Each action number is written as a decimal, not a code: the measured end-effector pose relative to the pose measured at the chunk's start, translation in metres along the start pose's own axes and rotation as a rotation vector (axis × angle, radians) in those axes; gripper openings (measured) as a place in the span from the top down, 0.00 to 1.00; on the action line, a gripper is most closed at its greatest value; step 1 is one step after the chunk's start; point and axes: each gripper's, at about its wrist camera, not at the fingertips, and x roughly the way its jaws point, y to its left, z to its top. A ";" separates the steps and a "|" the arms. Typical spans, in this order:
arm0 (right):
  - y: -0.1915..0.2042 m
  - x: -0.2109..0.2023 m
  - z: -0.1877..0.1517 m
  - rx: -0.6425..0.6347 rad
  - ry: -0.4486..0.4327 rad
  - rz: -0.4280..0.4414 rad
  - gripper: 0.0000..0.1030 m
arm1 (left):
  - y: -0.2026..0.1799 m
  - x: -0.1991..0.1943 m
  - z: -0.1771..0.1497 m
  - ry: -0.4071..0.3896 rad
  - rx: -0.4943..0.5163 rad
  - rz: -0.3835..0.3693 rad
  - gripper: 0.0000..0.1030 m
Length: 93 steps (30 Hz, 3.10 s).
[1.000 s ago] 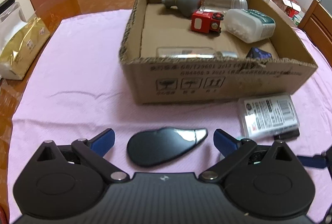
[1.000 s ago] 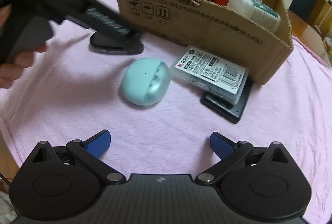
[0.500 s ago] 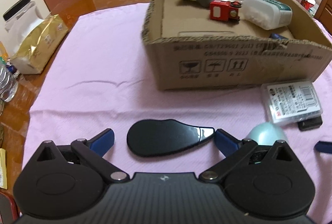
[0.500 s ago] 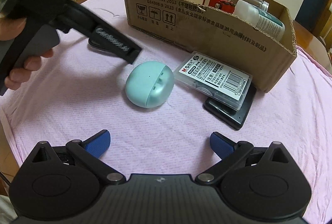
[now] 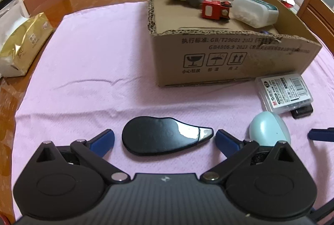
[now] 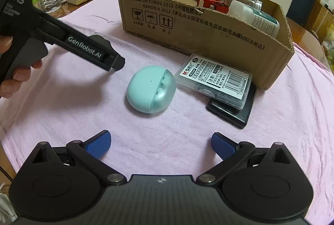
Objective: Organize rigid objects
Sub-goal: 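Grasp the black oval case with left tool while right tool grasps the blue case, then carry the black oval case with left tool while right carries blue case to box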
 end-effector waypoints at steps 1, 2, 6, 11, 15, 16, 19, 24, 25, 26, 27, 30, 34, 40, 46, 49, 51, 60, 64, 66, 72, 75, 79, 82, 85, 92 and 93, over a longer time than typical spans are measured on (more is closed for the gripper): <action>0.001 0.001 0.002 0.010 0.002 -0.006 0.00 | -0.001 0.000 0.000 0.001 0.014 -0.010 0.03; 0.002 0.003 0.004 0.019 0.001 -0.012 0.00 | -0.002 0.000 0.001 0.001 0.027 -0.016 0.03; 0.005 0.007 0.011 0.044 0.008 -0.028 0.00 | -0.003 -0.002 0.003 -0.009 0.066 -0.036 0.13; 0.010 0.012 0.020 0.068 0.018 -0.043 0.00 | 0.004 -0.001 0.005 0.008 0.072 -0.039 0.13; 0.016 0.018 0.029 0.063 0.007 -0.036 0.00 | 0.013 -0.002 0.005 0.016 0.056 -0.030 0.13; 0.018 0.020 0.031 0.058 0.002 -0.035 0.01 | 0.015 -0.002 0.005 0.017 0.053 -0.029 0.13; 0.023 0.022 0.037 0.045 -0.014 -0.029 0.08 | 0.019 -0.002 0.004 0.016 0.049 -0.027 0.13; 0.024 0.025 0.047 0.039 -0.027 -0.029 0.22 | 0.019 -0.002 0.004 0.013 0.048 -0.025 0.13; 0.024 0.025 0.048 0.039 -0.029 -0.031 0.25 | 0.019 -0.002 0.004 0.012 0.048 -0.025 0.13; 0.024 0.024 0.048 0.041 -0.031 -0.035 0.27 | 0.019 -0.002 0.004 0.011 0.048 -0.025 0.13; 0.024 0.024 0.048 0.045 -0.034 -0.038 0.32 | 0.020 -0.002 0.004 0.011 0.047 -0.025 0.13; 0.022 0.023 0.049 0.055 -0.042 -0.048 0.41 | 0.020 -0.002 0.003 0.011 0.047 -0.025 0.13; 0.020 0.022 0.049 0.064 -0.044 -0.048 0.44 | 0.020 -0.002 0.003 0.011 0.046 -0.023 0.13; 0.020 0.023 0.050 0.067 -0.033 -0.050 0.42 | 0.020 -0.003 0.004 0.017 0.042 -0.019 0.13; 0.019 0.022 0.051 0.064 -0.015 -0.040 0.44 | 0.018 -0.003 0.004 0.036 0.057 -0.027 0.13; 0.018 0.020 0.048 0.060 -0.009 -0.033 0.44 | 0.016 -0.005 0.003 0.051 0.073 -0.034 0.13; 0.016 0.019 0.047 0.056 -0.001 -0.031 0.44 | 0.015 -0.007 0.003 0.059 0.091 -0.041 0.14; 0.007 0.005 0.043 0.046 0.011 -0.023 0.44 | 0.008 -0.023 0.006 0.063 0.146 -0.046 0.14; 0.003 -0.003 0.043 0.030 0.008 -0.023 0.44 | 0.005 -0.033 0.008 0.062 0.160 -0.055 0.14; 0.000 -0.008 0.044 0.017 0.008 -0.019 0.44 | 0.002 -0.039 0.009 0.061 0.175 -0.057 0.14; -0.007 -0.026 0.050 -0.015 -0.002 0.005 0.44 | -0.005 -0.065 0.016 0.042 0.224 -0.080 0.14; -0.010 -0.037 0.054 -0.037 -0.008 0.020 0.44 | -0.008 -0.078 0.024 0.028 0.243 -0.100 0.14; -0.014 -0.049 0.058 -0.074 -0.014 0.032 0.44 | -0.014 -0.093 0.038 -0.009 0.269 -0.115 0.14; -0.019 -0.057 0.063 -0.086 -0.023 0.038 0.44 | -0.019 -0.100 0.052 -0.047 0.280 -0.122 0.14; -0.024 -0.065 0.068 -0.090 -0.039 0.038 0.44 | -0.024 -0.104 0.068 -0.083 0.284 -0.126 0.14; -0.038 -0.077 0.080 -0.092 -0.074 0.003 0.44 | -0.033 -0.088 0.105 -0.147 0.297 -0.114 0.14; -0.040 -0.078 0.082 -0.088 -0.078 0.000 0.44 | -0.035 -0.080 0.111 -0.146 0.296 -0.113 0.14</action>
